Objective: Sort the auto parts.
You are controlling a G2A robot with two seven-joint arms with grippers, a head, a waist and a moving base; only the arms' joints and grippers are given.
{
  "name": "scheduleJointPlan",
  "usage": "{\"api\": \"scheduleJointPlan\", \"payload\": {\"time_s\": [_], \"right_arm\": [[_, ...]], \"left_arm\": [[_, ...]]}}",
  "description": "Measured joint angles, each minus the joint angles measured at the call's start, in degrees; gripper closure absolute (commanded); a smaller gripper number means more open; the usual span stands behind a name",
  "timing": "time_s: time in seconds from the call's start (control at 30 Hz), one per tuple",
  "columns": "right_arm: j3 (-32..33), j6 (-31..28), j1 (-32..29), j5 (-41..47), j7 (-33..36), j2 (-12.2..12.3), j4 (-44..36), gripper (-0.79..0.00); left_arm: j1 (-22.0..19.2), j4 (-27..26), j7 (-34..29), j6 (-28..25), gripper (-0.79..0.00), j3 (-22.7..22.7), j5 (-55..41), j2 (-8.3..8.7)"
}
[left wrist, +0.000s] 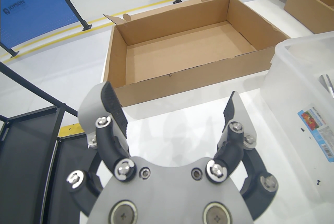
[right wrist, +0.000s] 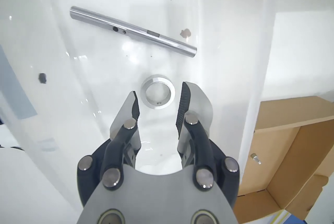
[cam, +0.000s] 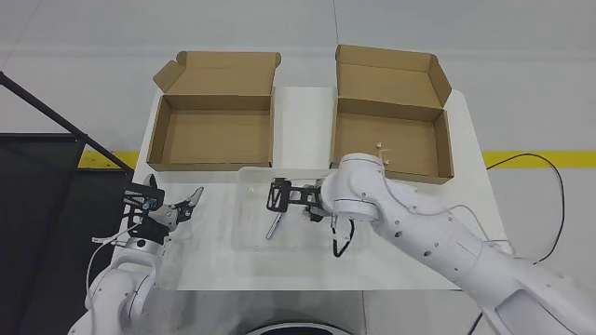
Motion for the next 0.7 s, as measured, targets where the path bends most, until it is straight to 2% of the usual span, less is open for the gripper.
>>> {"api": "scheduleJointPlan", "payload": {"time_s": [0.33, 0.7], "right_arm": [[-3.0, 3.3, 2.0, -1.6, 1.5, -3.4, 6.0, -0.317], [-3.3, 2.9, 2.3, -1.6, 0.9, -5.4, 10.6, -0.271]], "left_arm": [[0.0, 0.0, 0.0, 0.0, -0.785, 0.0, 0.0, 0.00], [0.0, 0.0, 0.0, 0.0, -0.785, 0.0, 0.0, 0.00]]}}
